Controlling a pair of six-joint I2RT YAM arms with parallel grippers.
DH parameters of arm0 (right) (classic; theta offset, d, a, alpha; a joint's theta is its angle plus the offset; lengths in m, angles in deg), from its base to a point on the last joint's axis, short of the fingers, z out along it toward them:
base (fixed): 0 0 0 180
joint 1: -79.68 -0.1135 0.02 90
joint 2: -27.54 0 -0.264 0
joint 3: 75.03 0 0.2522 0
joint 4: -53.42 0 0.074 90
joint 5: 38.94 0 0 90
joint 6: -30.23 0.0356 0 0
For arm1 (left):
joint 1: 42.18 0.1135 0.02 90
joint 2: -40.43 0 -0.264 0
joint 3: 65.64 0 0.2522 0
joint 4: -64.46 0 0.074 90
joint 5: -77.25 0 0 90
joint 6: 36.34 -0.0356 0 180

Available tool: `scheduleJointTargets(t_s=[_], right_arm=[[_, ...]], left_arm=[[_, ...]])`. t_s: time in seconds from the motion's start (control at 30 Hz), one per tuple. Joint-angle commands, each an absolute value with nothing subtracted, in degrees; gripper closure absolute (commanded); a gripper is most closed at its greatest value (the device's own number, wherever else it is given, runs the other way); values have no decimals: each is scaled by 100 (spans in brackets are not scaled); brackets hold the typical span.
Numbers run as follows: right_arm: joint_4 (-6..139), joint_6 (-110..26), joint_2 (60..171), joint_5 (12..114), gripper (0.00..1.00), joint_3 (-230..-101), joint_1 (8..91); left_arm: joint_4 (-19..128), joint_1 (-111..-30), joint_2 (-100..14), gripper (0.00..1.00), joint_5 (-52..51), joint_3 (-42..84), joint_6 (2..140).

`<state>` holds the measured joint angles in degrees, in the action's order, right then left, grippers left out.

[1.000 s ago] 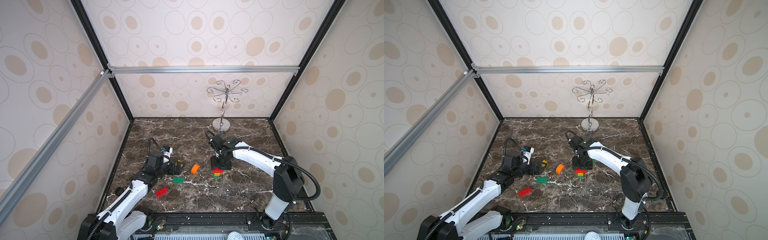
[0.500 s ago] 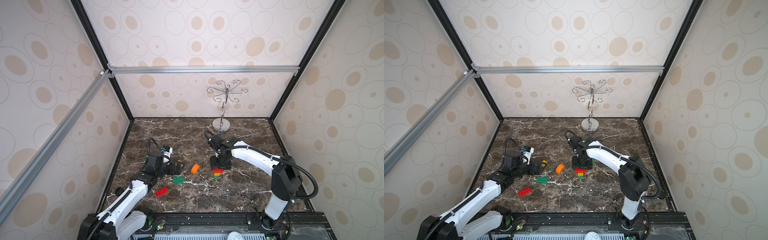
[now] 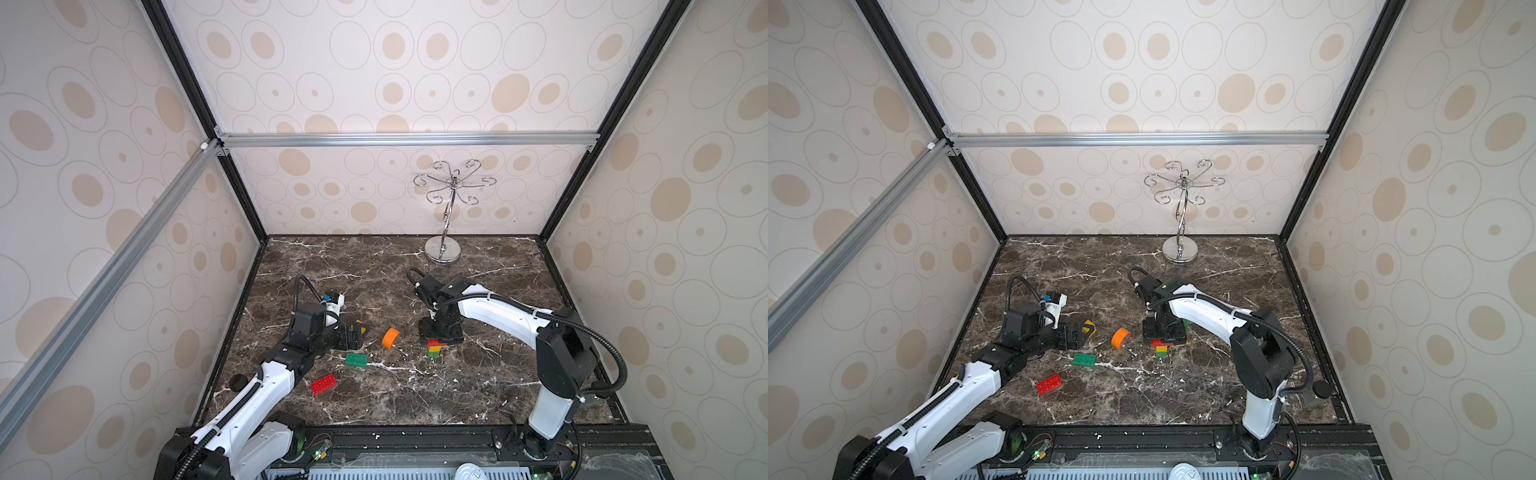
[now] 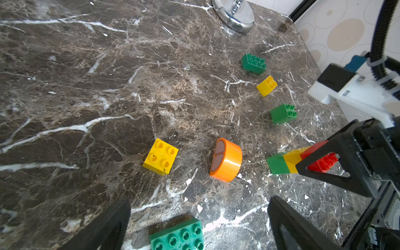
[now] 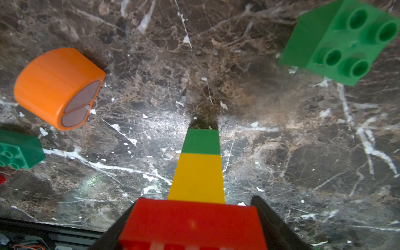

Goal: Assemble an ice cream with lego
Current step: Assemble the lego brick with the lego brick.

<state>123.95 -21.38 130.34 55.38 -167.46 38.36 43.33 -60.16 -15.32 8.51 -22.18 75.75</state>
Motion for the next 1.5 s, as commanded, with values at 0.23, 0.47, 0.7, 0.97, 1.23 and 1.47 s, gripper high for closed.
scheduleJointTargets(t_s=[0.23, 0.47, 0.7, 0.97, 1.23, 1.47], right_arm=[[12644, -2180, 12571, 5473, 7, -16936, 3788], [13123, -2308, 12290, 4879, 4, -17524, 3846], [12775, -2755, 12641, 4447, 3, -17891, 4453], [12365, -3202, 13922, 4254, 1, -18781, 4991], [11738, -3246, 14937, 4437, 1, -19263, 5524], [11615, -3170, 15629, 4771, 1, -19864, 5840]], left_arm=[[4323, -5984, -1411, 0, 756, -2182, 7582], [4323, -5978, -1397, 0, 755, -2182, 7590], [4358, -5982, -1397, 0, 760, -2182, 7590], [4341, -5976, -1353, 0, 726, -2184, 7590], [4348, -5976, -1397, 0, 716, -2182, 7582], [4345, -5976, -1424, 0, 691, -2182, 7589]])
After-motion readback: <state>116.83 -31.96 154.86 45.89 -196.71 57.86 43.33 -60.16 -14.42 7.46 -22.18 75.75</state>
